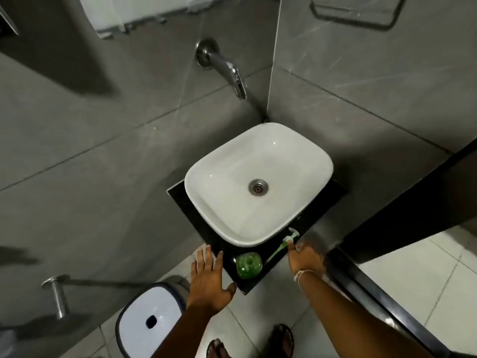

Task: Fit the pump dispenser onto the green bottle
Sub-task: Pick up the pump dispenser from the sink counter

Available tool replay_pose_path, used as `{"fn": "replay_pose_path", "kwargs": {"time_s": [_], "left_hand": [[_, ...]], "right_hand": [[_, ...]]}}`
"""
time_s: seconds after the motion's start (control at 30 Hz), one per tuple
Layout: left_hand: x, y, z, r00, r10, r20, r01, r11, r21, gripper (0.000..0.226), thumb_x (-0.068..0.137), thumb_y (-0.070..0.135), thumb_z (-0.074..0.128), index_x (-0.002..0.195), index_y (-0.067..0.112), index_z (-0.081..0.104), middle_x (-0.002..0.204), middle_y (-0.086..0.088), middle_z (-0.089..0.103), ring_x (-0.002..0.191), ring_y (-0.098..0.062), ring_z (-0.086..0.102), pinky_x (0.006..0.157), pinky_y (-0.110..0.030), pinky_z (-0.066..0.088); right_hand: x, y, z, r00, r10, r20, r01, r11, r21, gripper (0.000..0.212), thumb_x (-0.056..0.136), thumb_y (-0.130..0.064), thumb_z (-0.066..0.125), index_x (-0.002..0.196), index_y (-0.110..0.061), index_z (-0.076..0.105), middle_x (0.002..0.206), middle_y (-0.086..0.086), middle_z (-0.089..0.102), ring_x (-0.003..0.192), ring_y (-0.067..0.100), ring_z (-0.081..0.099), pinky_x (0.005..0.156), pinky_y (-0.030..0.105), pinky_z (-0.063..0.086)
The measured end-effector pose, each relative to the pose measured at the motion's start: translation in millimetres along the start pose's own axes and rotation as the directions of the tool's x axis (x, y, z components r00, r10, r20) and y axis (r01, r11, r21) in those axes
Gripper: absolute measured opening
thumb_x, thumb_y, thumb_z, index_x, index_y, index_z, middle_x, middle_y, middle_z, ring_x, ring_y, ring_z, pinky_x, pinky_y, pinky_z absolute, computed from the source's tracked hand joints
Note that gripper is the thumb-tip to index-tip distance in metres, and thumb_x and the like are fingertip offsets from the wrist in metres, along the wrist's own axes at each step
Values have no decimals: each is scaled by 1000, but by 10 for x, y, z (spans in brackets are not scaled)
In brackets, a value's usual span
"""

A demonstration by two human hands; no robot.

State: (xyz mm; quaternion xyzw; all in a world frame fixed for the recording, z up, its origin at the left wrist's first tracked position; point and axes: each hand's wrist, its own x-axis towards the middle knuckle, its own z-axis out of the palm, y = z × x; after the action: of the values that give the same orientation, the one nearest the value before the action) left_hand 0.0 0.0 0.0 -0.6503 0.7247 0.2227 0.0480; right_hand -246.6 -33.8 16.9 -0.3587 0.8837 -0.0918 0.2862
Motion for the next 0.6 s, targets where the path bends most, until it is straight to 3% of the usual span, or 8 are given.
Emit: {"fn": "replay_pose_path", "kwargs": {"time_s": [0.2,0.33,0.6], "left_hand": [[119,122,175,999,-5,-34,1,994,-107,91,77,70,56,151,32,20,163,-8,-16,147,-32,-19,118,-55,-3],[180,168,250,996,-5,-92,-15,976,-216,80,73,69,62,143,41,34,163,-5,-13,148,-30,-17,116,-60,-2],[206,150,280,990,-13,-144,-31,954,-299,61,69,67,69,123,42,55,164,-4,-7,149,-26,-15,116,-63,-1]], "right_hand": [[327,-93,105,976,176,126,-199,960,197,67,80,-64,58,113,-6,62,123,22,63,120,41,54,97,46,46],[474,-126,132,970,208,128,-234,943,237,67,74,-62,68,105,-2,65,118,23,66,111,41,60,94,45,49],[537,-161,205,943,300,145,-330,900,285,81,70,-57,75,121,3,57,133,24,58,122,42,54,98,45,43]]}}
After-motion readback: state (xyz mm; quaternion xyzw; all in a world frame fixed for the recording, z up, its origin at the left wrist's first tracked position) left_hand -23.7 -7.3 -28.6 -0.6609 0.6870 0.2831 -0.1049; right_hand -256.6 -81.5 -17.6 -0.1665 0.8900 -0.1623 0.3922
